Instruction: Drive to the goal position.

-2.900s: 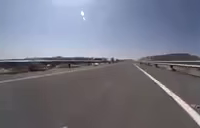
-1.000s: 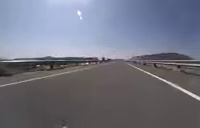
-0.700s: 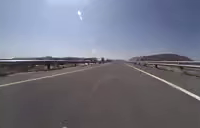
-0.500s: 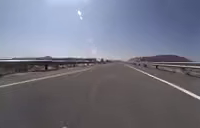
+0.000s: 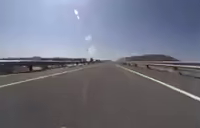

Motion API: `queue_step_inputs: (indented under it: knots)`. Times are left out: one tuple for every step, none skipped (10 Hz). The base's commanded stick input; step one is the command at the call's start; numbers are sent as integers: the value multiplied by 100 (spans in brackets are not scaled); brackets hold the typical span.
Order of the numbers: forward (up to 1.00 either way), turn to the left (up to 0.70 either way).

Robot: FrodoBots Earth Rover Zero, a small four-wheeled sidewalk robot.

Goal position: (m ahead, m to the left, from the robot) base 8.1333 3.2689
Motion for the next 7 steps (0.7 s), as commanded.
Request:
queue_step_inputs:
  knots:
    - [100, 0]
    - [100, 0]
    - [100, 0]
    - [100, 0]
    - [100, 0]
    - [100, 0]
    - [100, 0]
